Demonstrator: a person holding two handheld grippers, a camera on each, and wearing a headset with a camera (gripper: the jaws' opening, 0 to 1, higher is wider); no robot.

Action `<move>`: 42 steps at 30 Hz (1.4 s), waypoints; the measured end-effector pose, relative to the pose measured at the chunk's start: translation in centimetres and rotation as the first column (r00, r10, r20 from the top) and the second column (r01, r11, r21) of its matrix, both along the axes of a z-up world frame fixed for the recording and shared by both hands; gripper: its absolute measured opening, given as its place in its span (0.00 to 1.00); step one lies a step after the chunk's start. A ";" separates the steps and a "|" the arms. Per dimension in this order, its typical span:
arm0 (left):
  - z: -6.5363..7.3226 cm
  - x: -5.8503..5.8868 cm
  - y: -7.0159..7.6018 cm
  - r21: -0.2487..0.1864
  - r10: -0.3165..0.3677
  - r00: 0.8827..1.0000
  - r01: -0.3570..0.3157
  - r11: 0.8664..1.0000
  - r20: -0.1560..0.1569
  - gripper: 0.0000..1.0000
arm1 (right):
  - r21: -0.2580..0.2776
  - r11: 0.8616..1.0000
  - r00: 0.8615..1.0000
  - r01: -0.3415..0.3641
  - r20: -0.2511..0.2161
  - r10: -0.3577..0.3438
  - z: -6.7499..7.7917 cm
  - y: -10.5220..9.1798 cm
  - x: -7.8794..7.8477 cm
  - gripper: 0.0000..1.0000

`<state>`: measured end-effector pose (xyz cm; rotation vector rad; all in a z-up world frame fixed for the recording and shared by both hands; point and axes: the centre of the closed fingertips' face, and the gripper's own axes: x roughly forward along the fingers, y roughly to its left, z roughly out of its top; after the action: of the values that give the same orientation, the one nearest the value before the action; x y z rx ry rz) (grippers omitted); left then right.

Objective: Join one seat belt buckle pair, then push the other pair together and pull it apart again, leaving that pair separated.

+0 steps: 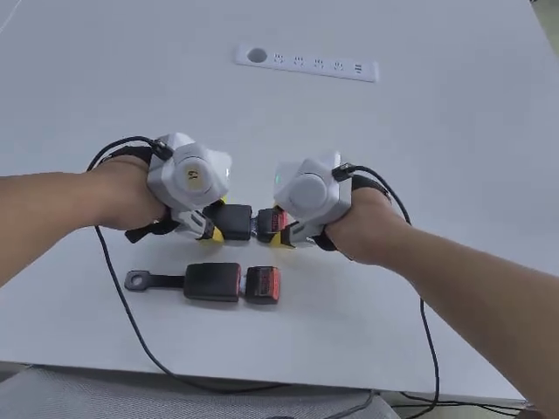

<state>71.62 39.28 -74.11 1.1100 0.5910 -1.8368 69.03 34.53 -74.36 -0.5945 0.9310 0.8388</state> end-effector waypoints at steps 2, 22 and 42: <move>0.0 0.0 0.0 -0.001 0.002 1.000 -0.002 1.000 -0.001 0.31 | 0.004 1.000 1.000 0.000 -0.001 0.000 0.0 -0.1 0.0 0.29; 0.1 -0.1 -0.1 0.008 0.003 1.000 -0.003 1.000 -0.011 0.32 | 0.000 1.000 1.000 0.009 -0.007 -0.009 0.0 0.0 0.0 0.30; 0.0 -0.1 -0.1 0.011 0.014 1.000 -0.014 1.000 -0.013 0.32 | 0.011 0.999 1.000 0.030 -0.011 -0.030 0.1 0.0 -0.2 0.30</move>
<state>71.51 39.18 -74.08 1.0988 0.6158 -1.8325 68.86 34.52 -74.27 -0.5653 0.9423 0.8210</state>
